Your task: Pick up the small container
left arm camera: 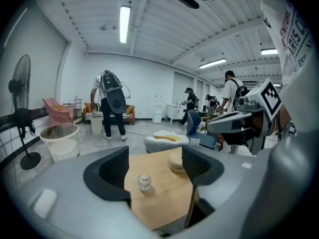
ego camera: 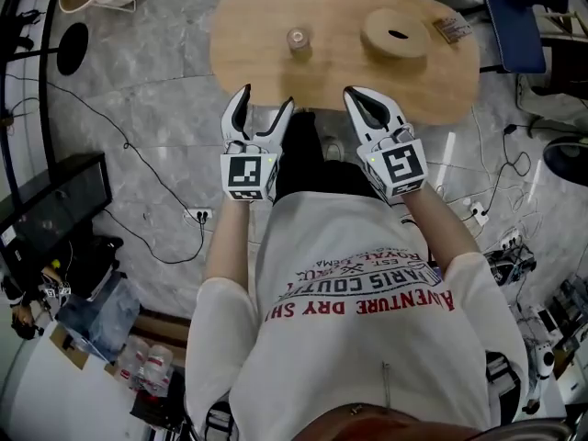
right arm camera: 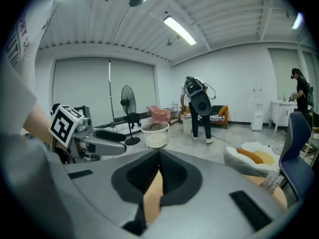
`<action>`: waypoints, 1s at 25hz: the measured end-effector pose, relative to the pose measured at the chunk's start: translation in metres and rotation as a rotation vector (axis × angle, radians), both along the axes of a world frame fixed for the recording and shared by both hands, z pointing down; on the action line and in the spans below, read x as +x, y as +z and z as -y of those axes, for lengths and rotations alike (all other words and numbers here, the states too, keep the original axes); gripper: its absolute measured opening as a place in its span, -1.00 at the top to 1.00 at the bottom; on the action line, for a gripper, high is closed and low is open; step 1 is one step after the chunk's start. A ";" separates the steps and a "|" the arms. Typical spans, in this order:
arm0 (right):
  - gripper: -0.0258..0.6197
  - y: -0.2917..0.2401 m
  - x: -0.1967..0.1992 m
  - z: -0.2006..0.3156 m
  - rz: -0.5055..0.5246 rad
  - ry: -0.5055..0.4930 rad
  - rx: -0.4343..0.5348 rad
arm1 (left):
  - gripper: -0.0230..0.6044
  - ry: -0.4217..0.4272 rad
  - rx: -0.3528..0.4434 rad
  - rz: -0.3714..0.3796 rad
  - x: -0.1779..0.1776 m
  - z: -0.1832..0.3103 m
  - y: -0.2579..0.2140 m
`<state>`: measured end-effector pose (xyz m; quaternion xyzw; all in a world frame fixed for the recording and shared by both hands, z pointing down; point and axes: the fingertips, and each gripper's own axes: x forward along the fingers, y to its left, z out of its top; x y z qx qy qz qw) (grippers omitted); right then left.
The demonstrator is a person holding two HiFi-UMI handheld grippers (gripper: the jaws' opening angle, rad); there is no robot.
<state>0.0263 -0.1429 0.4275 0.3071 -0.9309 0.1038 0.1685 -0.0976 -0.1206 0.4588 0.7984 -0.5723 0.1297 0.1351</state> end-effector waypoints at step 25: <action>0.93 0.223 -0.013 0.128 -0.109 0.175 -0.164 | -0.31 0.210 -0.208 0.010 0.022 0.148 0.301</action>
